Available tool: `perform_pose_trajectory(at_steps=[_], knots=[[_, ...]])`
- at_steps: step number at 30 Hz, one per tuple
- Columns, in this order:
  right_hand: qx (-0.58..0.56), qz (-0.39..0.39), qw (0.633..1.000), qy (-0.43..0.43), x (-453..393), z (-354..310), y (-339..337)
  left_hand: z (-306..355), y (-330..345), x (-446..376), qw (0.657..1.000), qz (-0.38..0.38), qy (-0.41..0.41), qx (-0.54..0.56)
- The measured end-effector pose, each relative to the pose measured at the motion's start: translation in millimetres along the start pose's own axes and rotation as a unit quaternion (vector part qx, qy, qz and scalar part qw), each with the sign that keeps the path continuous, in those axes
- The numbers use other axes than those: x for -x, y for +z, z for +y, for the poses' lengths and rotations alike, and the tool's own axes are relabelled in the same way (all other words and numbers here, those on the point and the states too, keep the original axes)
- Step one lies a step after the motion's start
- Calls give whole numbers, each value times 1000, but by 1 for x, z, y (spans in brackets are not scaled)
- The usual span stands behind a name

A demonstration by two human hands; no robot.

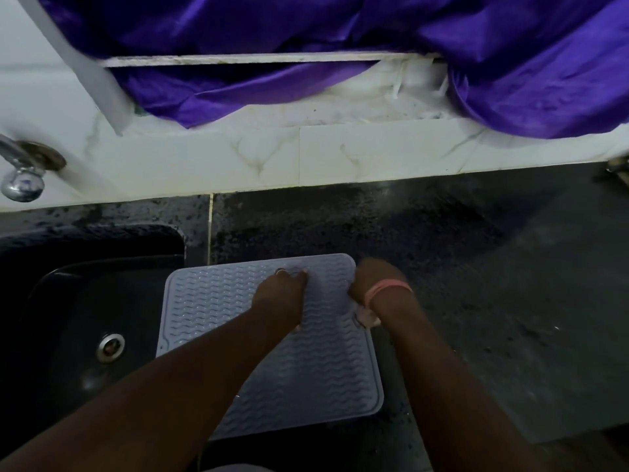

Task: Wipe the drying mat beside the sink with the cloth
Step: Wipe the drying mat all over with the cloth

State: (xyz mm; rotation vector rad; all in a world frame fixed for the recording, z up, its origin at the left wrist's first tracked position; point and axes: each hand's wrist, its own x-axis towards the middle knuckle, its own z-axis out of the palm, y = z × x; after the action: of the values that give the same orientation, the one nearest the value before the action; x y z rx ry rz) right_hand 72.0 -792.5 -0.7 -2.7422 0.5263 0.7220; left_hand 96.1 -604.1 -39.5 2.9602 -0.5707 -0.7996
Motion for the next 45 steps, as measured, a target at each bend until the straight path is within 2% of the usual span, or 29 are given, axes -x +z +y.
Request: perform_pose_trajectory(at_steps=[2,3,5,7,12,17,20,22,25,29,34,38,45], knots=[[-18,94,995,-27,-16,-19,4,0,0,-1,1000,-4,-5,-15],[-8,111,992,-58,-21,-29,9,0,1,-2,1000,-3,-4,-19],[37,110,987,-113,-30,-43,23,-1,2,-2,1000,6,1,-17],[52,115,984,-126,-36,-42,32,-3,3,-2,1000,13,0,-13],[32,99,991,-88,-37,-17,22,-3,1,-2,1000,-12,-11,-5],[84,65,994,-6,-35,-14,-5,-9,0,3,1000,8,-8,-5],[114,56,991,35,-32,-25,-21,-26,-7,10,999,12,-38,23],[107,46,993,-1,-34,-41,-26,-49,-9,20,992,55,-85,69],[107,34,986,-119,-32,-86,-18,-93,-3,38,971,152,-173,68],[80,65,954,-281,-22,-177,26,-133,12,54,934,128,-313,115],[117,105,902,-401,-12,-273,67,-144,24,61,908,112,-358,188],[183,88,880,-429,-15,-299,78,-151,28,57,911,96,-357,183],[203,51,897,-389,-20,-284,67,-146,33,52,904,107,-366,194]])
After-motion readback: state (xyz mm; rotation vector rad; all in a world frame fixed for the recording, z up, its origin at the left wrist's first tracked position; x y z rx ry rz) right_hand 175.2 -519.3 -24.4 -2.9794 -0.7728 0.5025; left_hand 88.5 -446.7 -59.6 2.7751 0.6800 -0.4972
